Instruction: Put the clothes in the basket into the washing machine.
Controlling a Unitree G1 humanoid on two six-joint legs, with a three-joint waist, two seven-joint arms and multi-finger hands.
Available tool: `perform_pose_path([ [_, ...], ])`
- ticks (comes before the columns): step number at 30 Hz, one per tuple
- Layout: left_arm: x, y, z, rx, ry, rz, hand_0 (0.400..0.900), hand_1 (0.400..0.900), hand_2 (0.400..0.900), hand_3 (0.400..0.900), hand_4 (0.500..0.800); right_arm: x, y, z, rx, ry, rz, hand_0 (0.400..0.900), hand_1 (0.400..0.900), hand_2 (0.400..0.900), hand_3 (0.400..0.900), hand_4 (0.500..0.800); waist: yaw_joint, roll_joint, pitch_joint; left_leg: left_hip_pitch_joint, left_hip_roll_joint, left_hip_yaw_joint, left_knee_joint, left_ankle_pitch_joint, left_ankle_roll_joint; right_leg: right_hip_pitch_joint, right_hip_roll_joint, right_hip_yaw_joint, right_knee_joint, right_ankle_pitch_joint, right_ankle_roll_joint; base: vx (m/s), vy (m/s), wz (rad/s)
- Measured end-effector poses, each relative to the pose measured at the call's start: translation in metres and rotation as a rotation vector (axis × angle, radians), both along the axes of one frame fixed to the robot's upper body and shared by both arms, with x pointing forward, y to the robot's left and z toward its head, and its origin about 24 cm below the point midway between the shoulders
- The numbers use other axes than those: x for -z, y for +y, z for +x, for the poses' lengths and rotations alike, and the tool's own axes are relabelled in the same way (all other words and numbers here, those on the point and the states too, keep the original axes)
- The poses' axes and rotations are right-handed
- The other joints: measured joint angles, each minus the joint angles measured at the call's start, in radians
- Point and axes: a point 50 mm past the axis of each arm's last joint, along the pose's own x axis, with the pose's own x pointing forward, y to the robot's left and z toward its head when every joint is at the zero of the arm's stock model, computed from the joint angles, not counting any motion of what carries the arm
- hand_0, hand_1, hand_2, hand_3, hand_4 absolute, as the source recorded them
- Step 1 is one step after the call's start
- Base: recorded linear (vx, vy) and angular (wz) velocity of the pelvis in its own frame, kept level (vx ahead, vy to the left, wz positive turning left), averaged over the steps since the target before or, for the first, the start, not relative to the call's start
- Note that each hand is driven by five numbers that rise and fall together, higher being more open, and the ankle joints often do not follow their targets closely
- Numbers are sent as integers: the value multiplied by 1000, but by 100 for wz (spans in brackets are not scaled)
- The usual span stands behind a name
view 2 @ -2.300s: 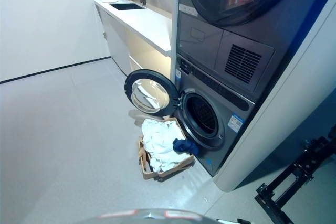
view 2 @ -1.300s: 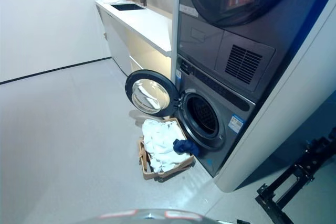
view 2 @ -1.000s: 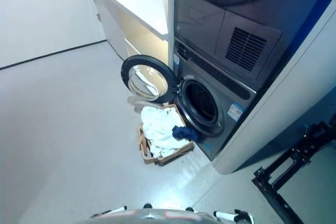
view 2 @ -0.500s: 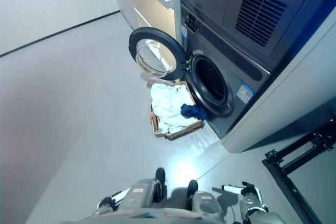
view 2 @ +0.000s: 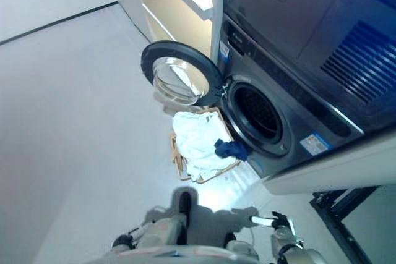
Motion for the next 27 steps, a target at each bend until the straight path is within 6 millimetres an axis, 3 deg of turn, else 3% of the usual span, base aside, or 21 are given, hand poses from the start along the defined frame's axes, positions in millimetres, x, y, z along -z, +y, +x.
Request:
perform_pose_path([
  [4,-13,12,36,48,-85,45,900,900,900,900,800,-4,4,15,-4,-64,12,900,900,900,900,800,-18,-11,-4,35,-18,-10,6,-41,40,-190,-47,4,441,-9,24,160,259,-2],
  [7,-18,16,45,51,-110,70,900,900,900,900,800,-10,8,30,-24,-113,16,900,900,900,900,800,-25,12,9,75,-18,-8,7,-61,58,-239,-49,-2,481,-9,23,127,118,-5],
  [11,-21,18,50,54,-121,89,900,900,900,900,800,-21,16,57,-90,-203,18,900,900,900,900,800,-26,38,37,87,-15,2,3,-68,65,-294,-7,6,305,-9,24,103,-12,15],
  [14,-18,19,42,45,-100,93,900,900,900,900,800,-23,20,62,-120,-228,21,900,900,900,900,800,-25,35,47,97,-20,-3,-15,-60,58,-273,44,46,36,-4,26,105,-84,27],
  [16,-18,20,41,40,-97,98,900,900,900,900,800,-24,23,64,-137,-238,24,900,900,900,900,800,-26,19,58,92,-25,-18,-18,-63,42,-254,58,92,-108,32,48,82,-155,35],
  [19,-17,25,35,30,-84,106,900,900,900,900,800,-23,28,62,-146,-245,35,900,900,900,900,800,-29,-28,76,84,-55,-64,-13,-59,22,-235,33,95,-157,81,15,64,-214,33],
  [20,-17,24,34,30,-83,105,900,900,900,900,800,-23,29,63,-149,-245,35,900,900,900,900,800,-26,-39,79,78,-59,-73,-11,-60,14,-235,28,94,-166,129,15,86,-247,30],
  [23,-14,22,28,7,-79,91,900,900,900,900,800,-30,32,73,-212,-282,18,900,900,900,900,800,-27,-38,84,53,-57,-100,-8,-59,-21,-248,36,84,-188,220,-17,77,-197,25],
  [25,-10,14,22,-6,-68,67,900,900,900,900,800,-42,34,92,-280,-351,-5,900,900,900,900,800,-26,-11,97,28,-40,-107,9,-67,-40,-236,52,71,-232,253,-32,8,-144,34],
  [27,-9,2,29,-2,-85,38,900,900,900,900,800,-59,30,116,-387,-415,-66,900,900,900,900,800,-31,19,117,-13,-30,-118,47,-80,-57,-245,61,50,-250,266,-40,-4,-85,38],
])
